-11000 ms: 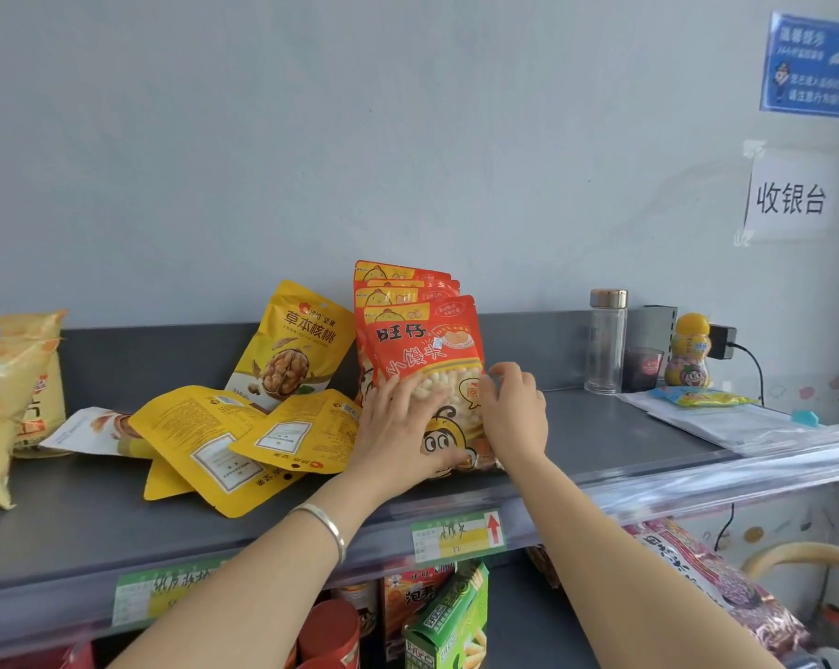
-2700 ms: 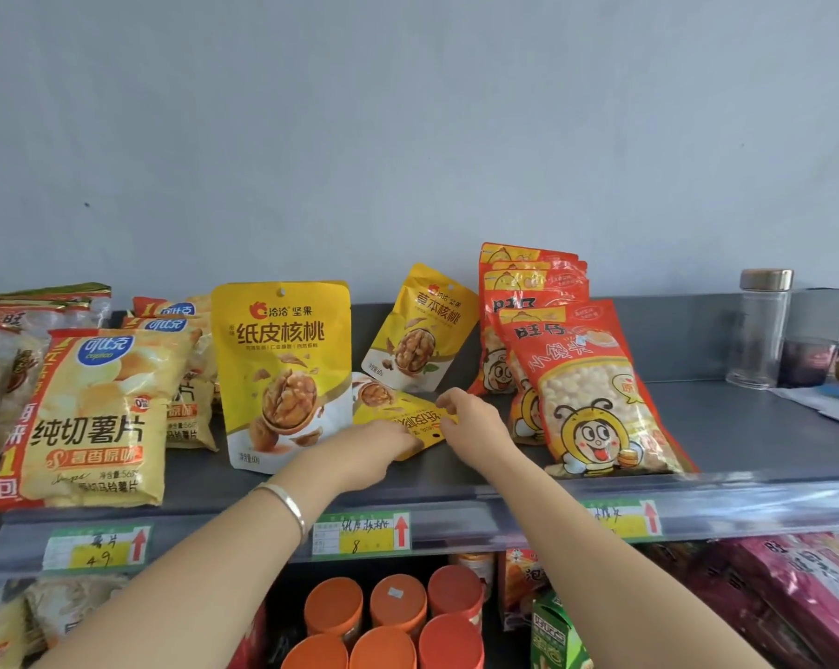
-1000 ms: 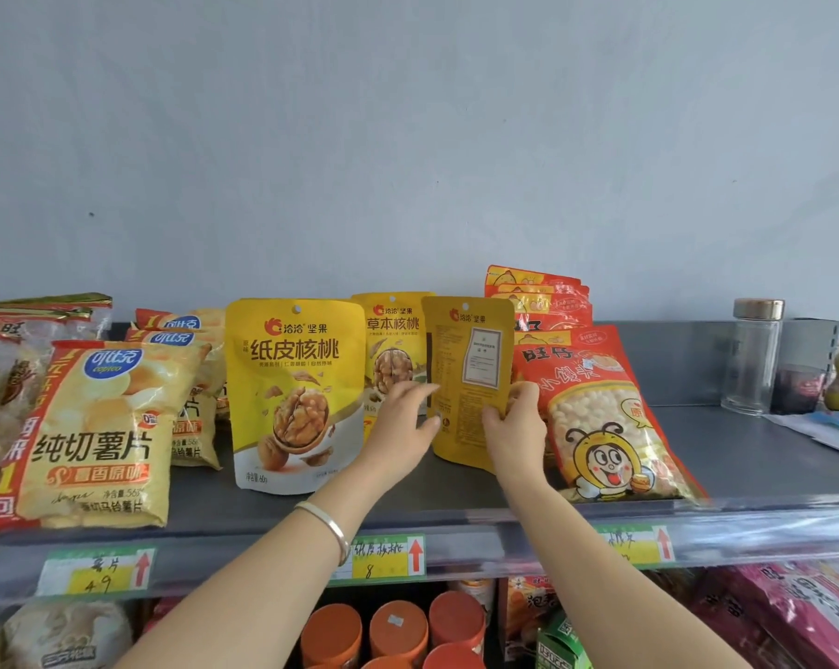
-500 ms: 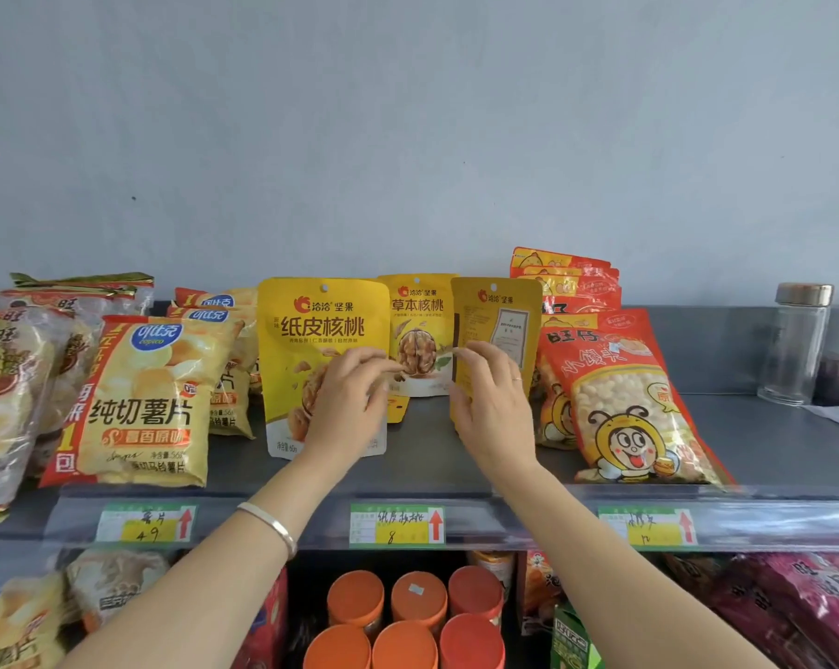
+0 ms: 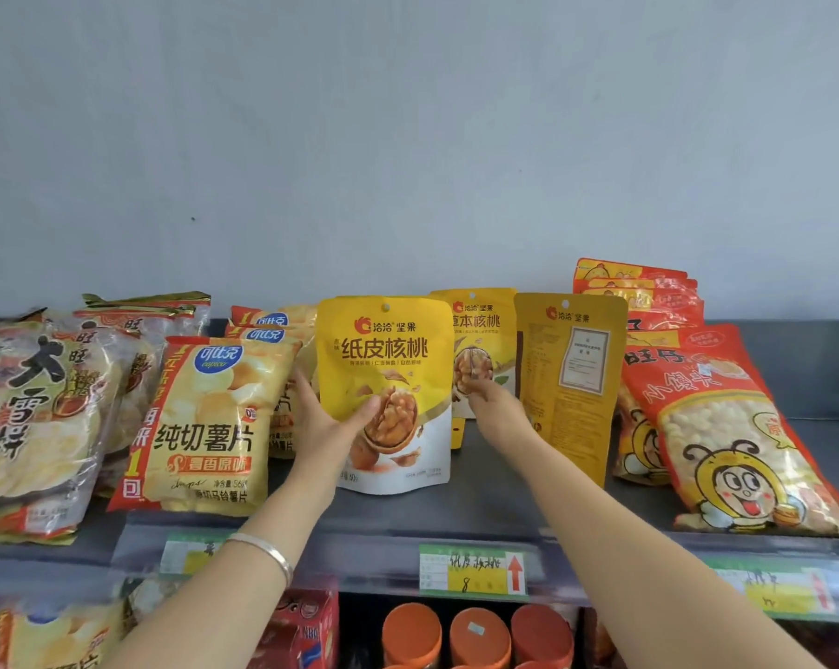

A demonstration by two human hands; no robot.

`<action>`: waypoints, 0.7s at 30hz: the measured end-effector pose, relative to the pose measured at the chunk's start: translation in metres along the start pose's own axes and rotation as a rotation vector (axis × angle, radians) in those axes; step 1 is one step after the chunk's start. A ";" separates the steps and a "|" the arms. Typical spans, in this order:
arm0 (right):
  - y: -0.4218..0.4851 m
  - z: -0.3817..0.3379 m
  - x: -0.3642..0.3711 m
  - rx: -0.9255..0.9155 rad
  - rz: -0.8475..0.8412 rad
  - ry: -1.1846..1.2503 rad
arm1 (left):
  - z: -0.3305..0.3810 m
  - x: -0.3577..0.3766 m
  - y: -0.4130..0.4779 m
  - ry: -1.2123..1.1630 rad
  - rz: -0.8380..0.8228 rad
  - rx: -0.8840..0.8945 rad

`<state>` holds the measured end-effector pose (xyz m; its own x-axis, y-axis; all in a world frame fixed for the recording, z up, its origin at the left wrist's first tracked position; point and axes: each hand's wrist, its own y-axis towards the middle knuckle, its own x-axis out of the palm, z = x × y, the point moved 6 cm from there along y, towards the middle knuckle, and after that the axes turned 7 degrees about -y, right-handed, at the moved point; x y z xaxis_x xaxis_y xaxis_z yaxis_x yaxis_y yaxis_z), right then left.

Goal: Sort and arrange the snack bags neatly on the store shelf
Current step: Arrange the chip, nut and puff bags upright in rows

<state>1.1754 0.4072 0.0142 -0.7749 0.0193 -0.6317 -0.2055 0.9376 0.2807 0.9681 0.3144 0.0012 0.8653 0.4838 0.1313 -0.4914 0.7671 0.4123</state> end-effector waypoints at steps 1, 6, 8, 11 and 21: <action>0.007 0.003 0.003 0.000 -0.035 -0.105 | -0.001 0.001 0.004 -0.017 -0.020 -0.018; 0.028 0.012 0.030 -0.089 -0.317 -0.277 | -0.004 0.002 0.019 -0.060 -0.077 0.020; 0.028 0.010 0.042 -0.139 -0.423 -0.237 | -0.007 0.001 0.022 -0.057 -0.066 0.034; 0.028 0.015 0.055 -0.165 -0.515 -0.268 | -0.016 -0.002 0.027 -0.059 -0.047 0.009; 0.037 0.011 0.043 -0.266 -0.146 -0.760 | -0.014 -0.007 0.027 0.011 0.026 0.091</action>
<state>1.1414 0.4462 -0.0103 -0.1325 0.2229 -0.9658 -0.4823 0.8367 0.2593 0.9474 0.3375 -0.0008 0.8511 0.5079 0.1327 -0.5020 0.7133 0.4891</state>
